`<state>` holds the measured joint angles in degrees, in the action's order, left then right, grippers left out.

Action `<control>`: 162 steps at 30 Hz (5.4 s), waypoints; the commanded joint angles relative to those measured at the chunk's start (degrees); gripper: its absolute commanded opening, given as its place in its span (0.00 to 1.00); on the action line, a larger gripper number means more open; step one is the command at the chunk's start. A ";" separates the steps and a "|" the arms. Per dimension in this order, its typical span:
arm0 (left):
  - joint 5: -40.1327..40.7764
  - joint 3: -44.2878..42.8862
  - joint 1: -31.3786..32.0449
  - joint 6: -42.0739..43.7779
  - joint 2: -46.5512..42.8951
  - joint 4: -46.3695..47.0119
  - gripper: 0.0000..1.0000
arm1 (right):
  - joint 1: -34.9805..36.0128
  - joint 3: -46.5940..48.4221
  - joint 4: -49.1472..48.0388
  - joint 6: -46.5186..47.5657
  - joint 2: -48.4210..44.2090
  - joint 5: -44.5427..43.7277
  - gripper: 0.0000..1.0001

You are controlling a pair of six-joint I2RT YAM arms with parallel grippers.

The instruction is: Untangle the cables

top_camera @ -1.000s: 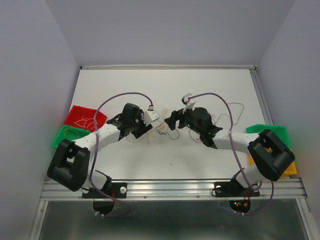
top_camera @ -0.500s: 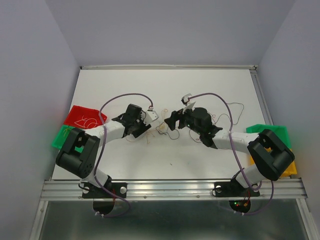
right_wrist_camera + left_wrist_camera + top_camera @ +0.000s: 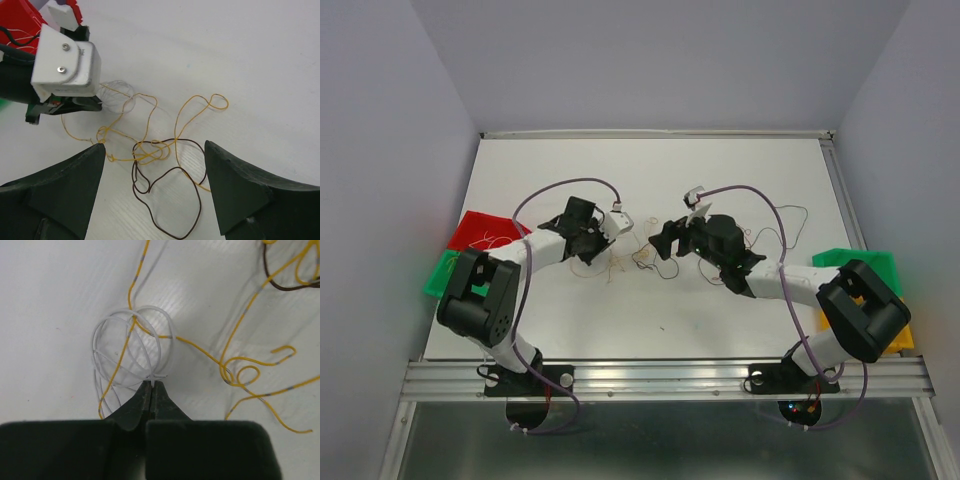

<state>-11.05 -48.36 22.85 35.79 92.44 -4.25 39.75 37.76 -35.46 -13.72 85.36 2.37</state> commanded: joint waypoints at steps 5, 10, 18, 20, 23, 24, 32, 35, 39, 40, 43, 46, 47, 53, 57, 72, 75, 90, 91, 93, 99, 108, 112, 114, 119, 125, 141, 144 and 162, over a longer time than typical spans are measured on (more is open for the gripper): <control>-16.36 -0.50 0.09 4.90 -16.92 -12.00 0.00 | 0.07 3.89 -3.91 2.28 4.26 4.46 0.86; -21.03 -5.33 -0.26 4.83 -20.11 -19.65 0.00 | 0.07 9.95 -3.74 3.34 11.39 10.54 0.87; -27.51 -11.13 -11.04 6.13 -22.05 -23.33 0.00 | 0.07 18.47 -2.07 3.35 21.76 14.68 0.84; -29.02 -13.24 -15.44 5.87 -22.04 -23.61 0.00 | 0.07 21.12 0.29 2.82 25.36 13.28 0.81; -29.65 -15.18 -19.67 4.82 -23.36 -22.22 0.00 | -0.02 25.52 4.78 2.47 28.45 10.13 0.68; -29.30 -15.45 -22.04 4.29 -23.88 -21.51 0.00 | 0.07 26.48 5.66 2.47 28.80 9.24 0.63; -22.00 -15.63 -36.09 -2.83 -27.49 -11.22 0.00 | 0.07 23.60 8.48 3.61 25.82 3.52 0.26; -20.33 -15.54 -41.11 -3.27 -25.75 -9.11 0.00 | -0.02 22.71 8.39 3.34 24.41 1.76 0.20; -19.53 -16.15 -45.69 -0.30 -21.44 -10.07 0.00 | -0.02 21.92 7.69 2.99 23.71 0.62 0.38; -19.97 -16.41 -46.31 0.33 -20.56 -10.60 0.00 | 0.07 21.92 7.60 3.08 23.80 0.53 0.39; -20.16 -16.59 -47.90 3.40 -16.61 -12.71 0.00 | 0.07 21.66 7.43 2.99 23.27 0.00 0.41; -18.14 -16.50 -48.16 4.99 -14.23 -12.54 0.00 | -0.02 20.78 6.64 2.55 22.66 0.00 0.41; -17.87 -16.50 -48.34 5.08 -13.26 -12.19 0.00 | -0.02 20.43 6.29 2.47 22.22 0.09 0.42; -18.13 -20.89 -49.48 6.74 -3.78 -12.88 0.00 | -0.02 18.06 3.39 1.85 19.58 1.76 0.44; -17.87 -20.64 -49.66 8.68 -4.81 -15.52 0.00 | -0.02 17.17 1.63 1.06 18.88 2.64 0.44; -9.34 -7.55 -50.27 14.04 -14.40 -14.21 0.03 | -0.02 17.09 0.48 0.71 19.05 3.25 0.45; -9.43 -7.36 -50.19 14.13 -12.82 -13.50 0.22 | 0.07 17.00 0.31 0.71 18.79 3.43 0.45; -16.98 -5.52 -44.84 14.13 -28.54 -15.34 0.74 | -0.02 15.60 -1.62 -0.52 17.21 4.75 0.47; -16.99 -5.08 -40.47 13.70 -29.50 -15.52 0.75 | -0.02 15.33 -2.32 -0.87 16.95 4.57 0.47; -15.94 -3.33 -34.75 11.77 -31.36 -15.00 0.76 | 0.07 13.66 -3.29 -1.31 15.11 3.26 0.48; -11.64 0.10 -13.93 4.56 -28.82 -7.11 0.77 | -0.02 7.08 -4.35 -1.75 8.17 -1.92 0.55; -10.31 3.18 3.95 5.95 -19.25 2.14 0.80 | -0.11 -4.00 -3.56 -2.90 -8.61 -17.39 0.76; -11.10 1.78 6.15 5.96 -15.55 3.99 0.82 | -0.37 -7.26 -2.33 -2.90 -14.25 -20.30 0.77; -11.01 0.12 6.94 5.70 -13.01 3.99 0.82 | -0.46 -8.83 -2.07 -2.90 -16.01 -20.48 0.77; -11.46 -2.00 9.40 5.96 -9.92 3.64 0.82 | -0.72 -10.33 -1.80 -2.63 -19.00 -21.18 0.77; -9.69 -9.19 11.42 5.78 -1.32 1.45 0.48 | -0.72 -10.25 -1.71 -2.63 -18.92 -20.92 0.77; -1.96 -7.27 1.68 -5.29 -35.73 -5.93 0.00 | -1.34 -8.05 -1.98 -0.87 -14.09 -17.58 0.77; -1.79 -11.39 -2.19 -4.59 -41.53 -11.91 0.00 | -1.43 -6.74 -2.50 -0.52 -11.55 -15.56 0.77; 29.60 -11.68 -7.91 -2.48 -63.43 -18.42 0.00 | -1.43 -2.60 -7.07 -0.08 -3.27 -2.72 0.76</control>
<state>13.93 -62.17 15.20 32.53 32.40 -23.75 38.65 31.73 -38.24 -14.74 81.45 -3.09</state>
